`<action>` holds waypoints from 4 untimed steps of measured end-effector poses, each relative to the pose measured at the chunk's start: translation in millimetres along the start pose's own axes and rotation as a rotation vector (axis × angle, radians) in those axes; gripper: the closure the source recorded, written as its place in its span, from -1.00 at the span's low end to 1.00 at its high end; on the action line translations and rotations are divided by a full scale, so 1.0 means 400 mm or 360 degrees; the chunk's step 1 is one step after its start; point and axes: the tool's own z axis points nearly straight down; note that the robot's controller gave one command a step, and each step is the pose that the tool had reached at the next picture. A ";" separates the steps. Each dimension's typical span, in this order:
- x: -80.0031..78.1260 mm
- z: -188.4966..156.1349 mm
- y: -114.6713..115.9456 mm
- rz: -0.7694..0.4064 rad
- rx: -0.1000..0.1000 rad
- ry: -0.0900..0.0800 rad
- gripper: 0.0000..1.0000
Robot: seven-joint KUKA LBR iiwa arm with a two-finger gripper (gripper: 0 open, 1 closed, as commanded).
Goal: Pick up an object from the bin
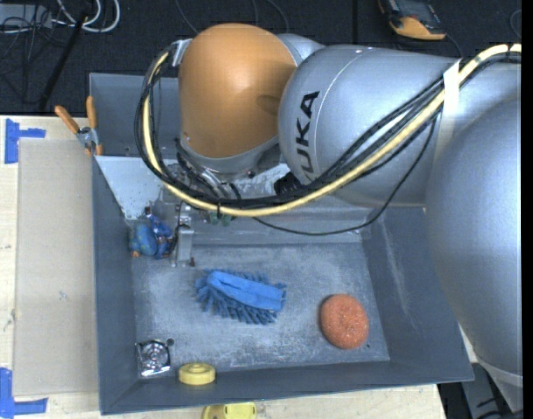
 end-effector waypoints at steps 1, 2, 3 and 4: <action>-0.004 -0.014 -0.003 0.0007 -0.0002 -0.0012 -1.00; -0.017 0.132 -0.049 -0.0042 -0.0004 -0.0020 -1.00; -0.006 0.322 -0.078 -0.0252 -0.0001 -0.0017 -1.00; 0.017 0.390 -0.188 -0.0111 -0.0006 -0.0012 -1.00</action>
Offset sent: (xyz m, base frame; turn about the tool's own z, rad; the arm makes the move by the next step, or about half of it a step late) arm 0.0098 -0.0403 -0.1147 -0.0521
